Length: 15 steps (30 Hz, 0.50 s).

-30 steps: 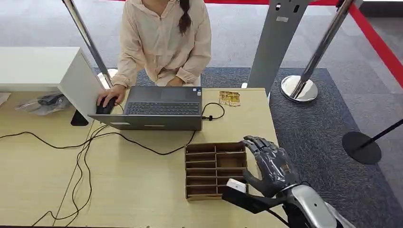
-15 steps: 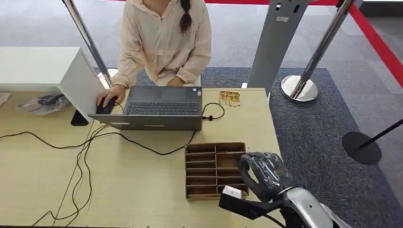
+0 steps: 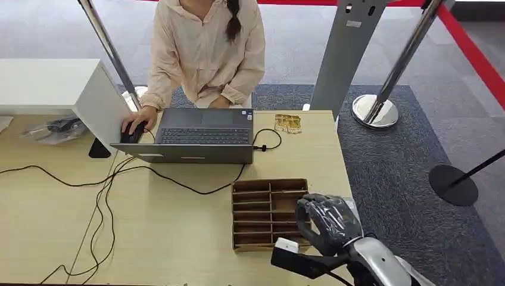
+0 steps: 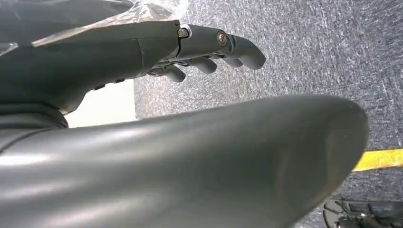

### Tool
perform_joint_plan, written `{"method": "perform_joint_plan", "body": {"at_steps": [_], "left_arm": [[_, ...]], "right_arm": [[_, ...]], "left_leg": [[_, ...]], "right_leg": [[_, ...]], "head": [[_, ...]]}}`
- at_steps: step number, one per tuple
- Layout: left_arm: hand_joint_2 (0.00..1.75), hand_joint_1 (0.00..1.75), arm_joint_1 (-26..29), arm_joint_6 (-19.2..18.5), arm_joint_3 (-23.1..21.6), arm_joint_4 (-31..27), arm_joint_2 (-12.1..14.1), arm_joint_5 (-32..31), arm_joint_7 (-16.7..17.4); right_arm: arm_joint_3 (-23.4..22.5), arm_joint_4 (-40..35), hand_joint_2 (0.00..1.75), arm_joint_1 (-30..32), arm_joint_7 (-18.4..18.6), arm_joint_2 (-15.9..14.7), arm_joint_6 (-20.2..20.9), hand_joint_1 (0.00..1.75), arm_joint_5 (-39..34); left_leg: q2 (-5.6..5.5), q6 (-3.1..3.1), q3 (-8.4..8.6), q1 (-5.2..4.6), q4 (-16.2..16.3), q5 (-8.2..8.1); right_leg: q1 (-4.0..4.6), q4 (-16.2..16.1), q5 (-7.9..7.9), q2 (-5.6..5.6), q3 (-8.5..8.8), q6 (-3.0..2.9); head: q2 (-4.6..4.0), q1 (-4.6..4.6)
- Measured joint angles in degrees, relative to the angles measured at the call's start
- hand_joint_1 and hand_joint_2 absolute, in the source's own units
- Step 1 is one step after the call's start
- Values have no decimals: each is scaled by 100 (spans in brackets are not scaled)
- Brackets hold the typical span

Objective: Pass the card to the sensor for recognition and then transmit it.

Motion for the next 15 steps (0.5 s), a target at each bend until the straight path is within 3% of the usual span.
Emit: {"method": "perform_joint_plan", "body": {"at_steps": [15], "left_arm": [[0, 0, -3, 96, 0, 0, 33, -33, 46]], "right_arm": [[319, 334, 175, 98, 44, 166, -540, 119, 7]], "left_leg": [[0, 0, 0, 0, 0, 0]], "right_leg": [[0, 0, 0, 0, -1, 0]], "head": [[0, -2]]}}
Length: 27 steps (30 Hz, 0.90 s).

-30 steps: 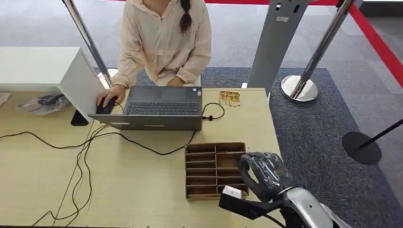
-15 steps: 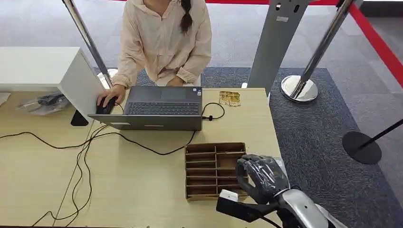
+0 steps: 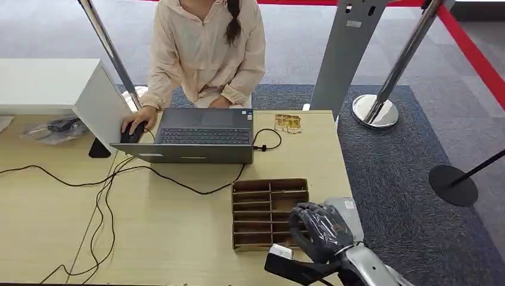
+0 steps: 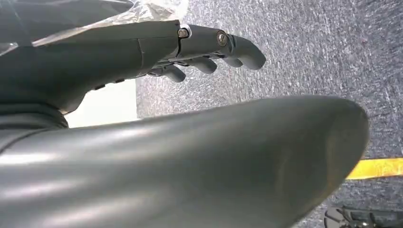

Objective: Pass the card to the sensor for recognition and then transmit it.

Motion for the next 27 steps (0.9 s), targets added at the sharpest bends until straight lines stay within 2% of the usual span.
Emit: {"method": "perform_joint_plan", "body": {"at_steps": [6, 7, 8, 9, 10, 11, 19, 27], "left_arm": [[0, 0, 0, 4, 0, 0, 13, -2, -13], [0, 0, 0, 7, 0, 0, 13, -2, -20], [0, 0, 0, 7, 0, 0, 15, -2, -26], [0, 0, 0, 9, 0, 0, 15, -2, -31], [0, 0, 0, 11, 0, 0, 15, -2, -37], [0, 0, 1, 11, 0, 0, 15, -2, -44], [0, 0, 1, 18, 0, 0, 15, -2, -46], [0, 0, 3, 33, 0, 0, 22, 7, -70]], "right_arm": [[94, 114, 175, 0, 28, 48, -70, 119, -7], [103, 133, 175, 0, 28, 55, -79, 113, -7], [111, 142, 175, 0, 28, 55, -81, 91, -7], [120, 157, 175, -1, 28, 57, -87, 91, -7], [127, 166, 175, 0, 28, 59, -94, 40, -7], [135, 173, 175, -1, 28, 61, -107, 0, -7], [114, 190, 175, -5, 175, 28, -164, 0, 155], [-68, -59, 175, -33, 254, -125, -26, 0, 278]], "left_leg": [[0, 0, 0, 0, 0, 0], [0, 0, 0, 0, 0, 0], [0, 0, 0, 0, 0, 0], [0, 0, 0, 0, 0, 0], [0, 0, 0, 0, 0, 0], [0, 0, 0, 0, 0, 0], [0, 0, 0, 0, 0, 0], [0, 0, 0, 0, 1, 0]], "right_leg": [[0, 0, 0, 0, -1, 0], [0, 0, 0, 0, -1, 0], [0, 0, 0, 0, -1, 0], [0, 0, 0, 0, -1, 0], [0, 0, 0, 0, -1, 0], [0, 0, 0, 0, -1, 0], [0, 0, 0, 0, -1, 0], [0, 0, 0, 0, -1, 0]], "head": [[0, 0], [0, 0], [2, 0], [0, 0], [0, 2], [0, 0], [0, 0], [2, 0]]}}
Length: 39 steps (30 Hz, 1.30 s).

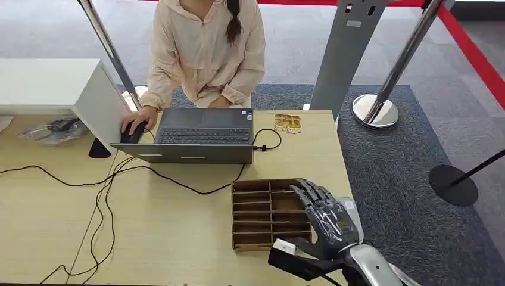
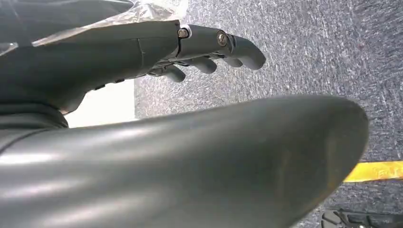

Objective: Pass the card to the sensor for recognition and then transmit it.

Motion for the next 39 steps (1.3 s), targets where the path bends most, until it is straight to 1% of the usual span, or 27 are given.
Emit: {"method": "perform_joint_plan", "body": {"at_steps": [9, 17, 22, 39], "left_arm": [[0, 0, 0, -4, 0, 0, 2, -15, -44], [0, 0, -2, -4, 0, 0, 2, -85, -59], [0, 0, -2, -24, 0, 0, 4, -94, -57], [0, 0, -4, -63, 0, 0, 7, -146, -90]], "right_arm": [[-59, -113, 175, 2, -2, -37, 63, 0, 33], [-79, -70, 175, 38, -107, -9, -20, 0, 61], [-63, 11, 175, 69, -133, 59, -55, 0, 85], [63, 456, 175, 92, -243, 359, -472, 0, 24]], "left_leg": [[0, 0, 0, 0, 0, 0], [0, 0, 0, 0, 0, 0], [0, 0, -1, 0, 0, 0], [0, 0, -9, 1, -1, 0]], "right_leg": [[0, 0, 0, 0, 0, 0], [0, 0, 0, 0, 0, 0], [0, 0, 0, 0, -1, 0], [1, 0, -1, 0, -8, 0]], "head": [[-2, 2], [-2, 0], [-2, 0], [-2, 0]]}}
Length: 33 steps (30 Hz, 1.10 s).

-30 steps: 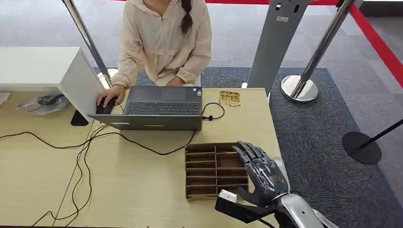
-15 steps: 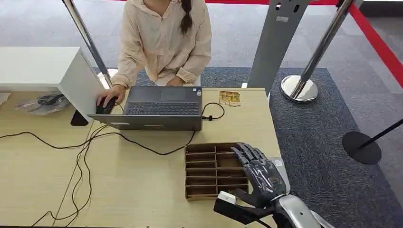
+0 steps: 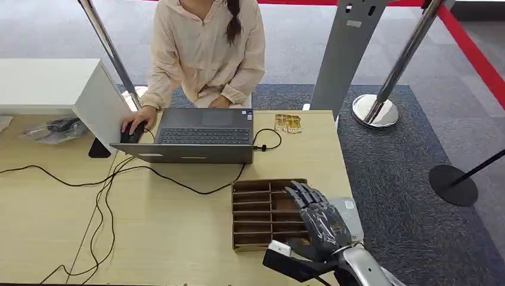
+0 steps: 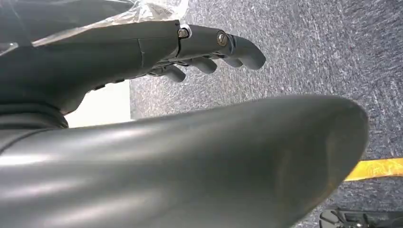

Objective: Pass the card to the sensor for recognition and then transmit it.

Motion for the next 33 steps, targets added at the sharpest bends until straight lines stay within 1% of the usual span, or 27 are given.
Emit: {"method": "perform_joint_plan", "body": {"at_steps": [3, 8, 21, 33], "left_arm": [[0, 0, -1, 0, 0, 0, 2, -18, -4], [0, 0, -1, -4, 0, 0, 2, -44, -20], [0, 0, -2, -55, 0, 0, 2, -68, -24], [0, 0, -2, -61, 0, 0, 2, -103, -114]], "right_arm": [[24, 173, 175, 1, -9, 105, -79, 0, 0], [66, 267, 175, 0, -77, 190, -221, 0, -2], [146, 540, 175, -57, -127, 452, -333, 2, -13], [179, 660, 175, -80, -142, 542, -422, 7, 44]], "left_leg": [[0, 0, -1, 0, 0, 0], [0, 0, -1, 0, 0, 0], [0, 0, -1, 0, 0, 0], [0, 0, -2, 0, 0, 0]], "right_leg": [[0, 0, 0, 0, -1, 0], [0, 0, 0, 0, -1, 0], [0, 0, -1, 0, -1, 0], [0, 0, -1, 0, -1, 0]], "head": [[0, 2], [0, 2], [0, 0], [0, 0]]}}
